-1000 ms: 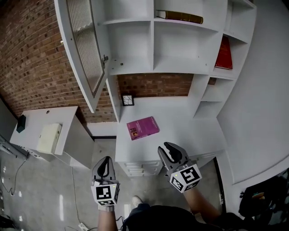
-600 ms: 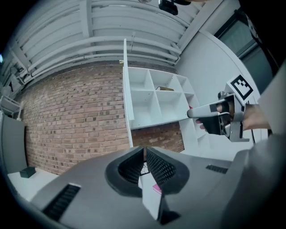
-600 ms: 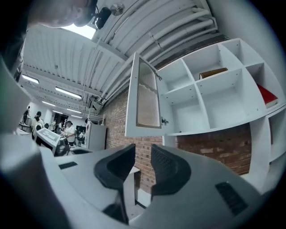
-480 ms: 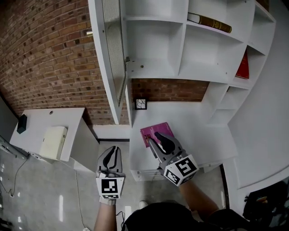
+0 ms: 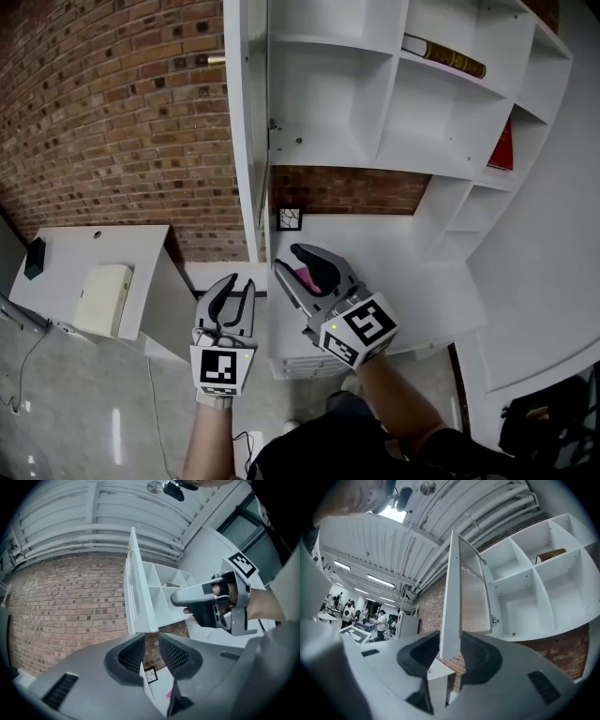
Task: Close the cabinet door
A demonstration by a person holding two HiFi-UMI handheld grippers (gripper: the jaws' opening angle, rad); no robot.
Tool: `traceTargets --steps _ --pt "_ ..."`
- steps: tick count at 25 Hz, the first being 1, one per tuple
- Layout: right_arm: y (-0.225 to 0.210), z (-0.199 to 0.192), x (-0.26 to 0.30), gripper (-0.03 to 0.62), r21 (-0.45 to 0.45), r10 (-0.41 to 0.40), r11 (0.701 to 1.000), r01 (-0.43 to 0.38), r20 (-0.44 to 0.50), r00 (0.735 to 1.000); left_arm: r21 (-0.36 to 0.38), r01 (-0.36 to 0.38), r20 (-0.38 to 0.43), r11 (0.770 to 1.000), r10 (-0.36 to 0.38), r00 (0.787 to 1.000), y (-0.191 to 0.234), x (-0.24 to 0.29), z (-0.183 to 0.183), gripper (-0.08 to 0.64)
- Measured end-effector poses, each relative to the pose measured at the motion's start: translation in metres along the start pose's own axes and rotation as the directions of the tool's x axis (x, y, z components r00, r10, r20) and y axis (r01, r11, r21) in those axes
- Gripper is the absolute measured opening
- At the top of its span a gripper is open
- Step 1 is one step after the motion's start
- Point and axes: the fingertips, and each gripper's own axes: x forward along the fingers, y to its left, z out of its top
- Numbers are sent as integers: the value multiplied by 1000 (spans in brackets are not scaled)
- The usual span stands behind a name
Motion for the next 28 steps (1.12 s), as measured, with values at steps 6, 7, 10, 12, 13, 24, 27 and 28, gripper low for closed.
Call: traceTargets --steps 6,7,10,12,13,24,27,28 --pt "6 14 29 140 -16 60 998 -60 -3 998 67 63 30 996 -65 997 -3 16 12 109" --pt "7 15 33 140 -21 69 997 -69 -4 998 86 70 32 994 -73 997 -3 18 13 110" --pt "7 18 44 141 -20 90 996 -90 -4 996 115 77 27 990 -80 996 -2 25 15 110" --pt "7 18 50 141 -17 102 995 -102 -3 995 132 84 28 988 -88 996 -1 28 17 110" --pt "7 19 53 141 -18 107 994 -107 -2 994 140 87 29 986 -92 995 0 29 18 110" --pt "0 22 60 135 -45 108 993 -107 7 994 129 132 9 983 -134 991 -3 35 22 112" --pt "-1 22 58 133 -34 114 993 -114 10 993 165 135 16 977 -140 990 -5 36 21 112" --pt "-2 22 56 132 -28 115 993 -115 12 993 170 137 14 976 -142 990 -7 37 21 112"
